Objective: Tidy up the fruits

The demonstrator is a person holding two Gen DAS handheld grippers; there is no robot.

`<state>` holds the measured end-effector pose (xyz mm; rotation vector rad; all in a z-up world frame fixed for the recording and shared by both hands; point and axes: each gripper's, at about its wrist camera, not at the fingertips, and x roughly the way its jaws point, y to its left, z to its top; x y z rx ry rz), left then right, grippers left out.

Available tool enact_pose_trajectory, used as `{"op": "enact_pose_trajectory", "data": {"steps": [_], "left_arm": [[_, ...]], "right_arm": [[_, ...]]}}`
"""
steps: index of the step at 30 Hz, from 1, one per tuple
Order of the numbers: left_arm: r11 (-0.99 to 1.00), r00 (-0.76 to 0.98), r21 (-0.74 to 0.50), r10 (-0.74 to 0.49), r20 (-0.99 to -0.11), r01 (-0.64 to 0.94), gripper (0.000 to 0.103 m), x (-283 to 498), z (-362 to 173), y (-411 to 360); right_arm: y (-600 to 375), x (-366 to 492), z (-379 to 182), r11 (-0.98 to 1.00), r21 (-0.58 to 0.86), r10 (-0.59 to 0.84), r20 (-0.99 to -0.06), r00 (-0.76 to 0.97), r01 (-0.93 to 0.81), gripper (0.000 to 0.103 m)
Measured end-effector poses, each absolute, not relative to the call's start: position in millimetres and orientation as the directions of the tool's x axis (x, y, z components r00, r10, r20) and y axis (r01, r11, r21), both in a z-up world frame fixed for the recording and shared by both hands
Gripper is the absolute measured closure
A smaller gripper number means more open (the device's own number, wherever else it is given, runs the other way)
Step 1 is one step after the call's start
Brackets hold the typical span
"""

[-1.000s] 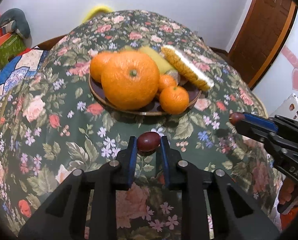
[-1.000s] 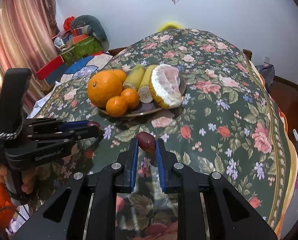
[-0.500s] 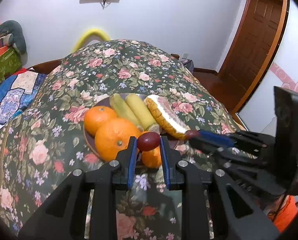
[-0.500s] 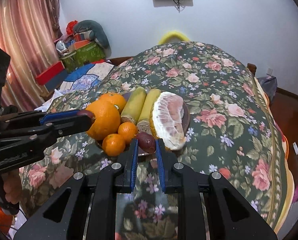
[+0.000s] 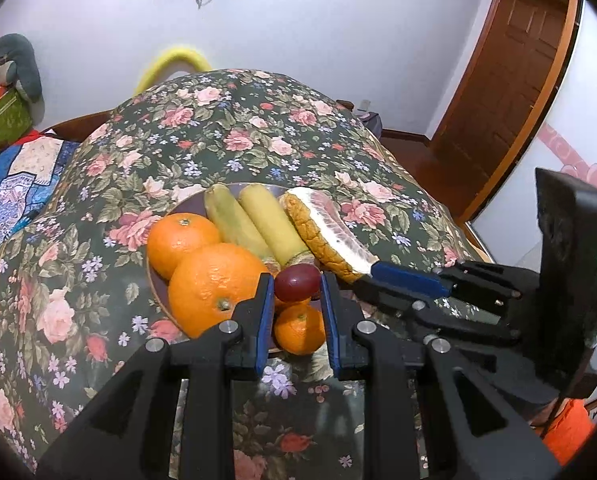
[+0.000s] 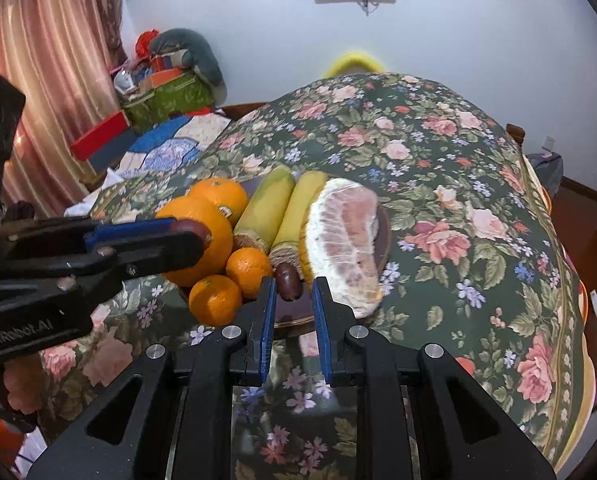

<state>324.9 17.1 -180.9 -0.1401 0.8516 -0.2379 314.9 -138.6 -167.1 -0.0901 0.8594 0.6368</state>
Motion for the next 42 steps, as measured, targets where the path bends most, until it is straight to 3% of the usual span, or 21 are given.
{"op": "enact_pose_trajectory", "data": {"steps": [13, 16, 23, 34, 39, 42], "left_arm": [[0.966, 0.594, -0.189, -0.257, -0.763, 0.176, 0.080, 347, -195, -15], [0.968, 0.582, -0.197, -0.253, -0.773, 0.159, 0.072, 349, -198, -13], [0.972, 0.631, -0.195, -0.234, -0.739, 0.133, 0.071, 328, -173, -4], [0.989, 0.829, -0.119, -0.142, -0.542, 0.091, 0.071, 227, -61, 10], [0.990, 0.897, -0.108, -0.126, -0.425, 0.088, 0.071, 169, -12, 11], [0.992, 0.926, -0.094, -0.114, -0.361, 0.086, 0.061, 137, 10, 10]], "right_arm": [[-171, 317, -152, 0.844, 0.180, 0.472, -0.698, 0.539, -0.506, 0.086], [-174, 317, -150, 0.843, 0.188, 0.478, -0.692, 0.542, -0.504, 0.086], [-178, 304, -129, 0.843, 0.182, 0.485, -0.666, 0.568, -0.506, 0.085], [-188, 233, -33, 0.844, 0.140, 0.511, -0.504, 0.696, -0.518, 0.085], [-196, 180, 16, 0.846, 0.122, 0.524, -0.378, 0.763, -0.520, 0.071], [-199, 149, 39, 0.845, 0.105, 0.528, -0.312, 0.790, -0.524, 0.065]]}}
